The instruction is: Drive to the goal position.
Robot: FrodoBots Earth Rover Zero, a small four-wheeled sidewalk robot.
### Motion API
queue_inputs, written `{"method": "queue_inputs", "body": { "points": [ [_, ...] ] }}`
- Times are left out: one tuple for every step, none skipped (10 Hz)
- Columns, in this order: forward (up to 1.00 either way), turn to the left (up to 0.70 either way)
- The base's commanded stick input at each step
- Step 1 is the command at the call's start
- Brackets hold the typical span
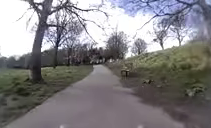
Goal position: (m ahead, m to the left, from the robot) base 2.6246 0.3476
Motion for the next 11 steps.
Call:
{"method": "queue_inputs", "body": {
  "points": [
    [0.85, 0.01],
    [0.85, 0.01],
    [0.85, 0.01],
    [0.85, 0.01],
    [0.85, 0.01],
    [0.85, 0.01],
    [0.85, 0.01],
    [0.85, 0.01],
    [0.85, 0.01],
    [0.85, 0.01],
    [0.85, 0.01]
  ]
}}
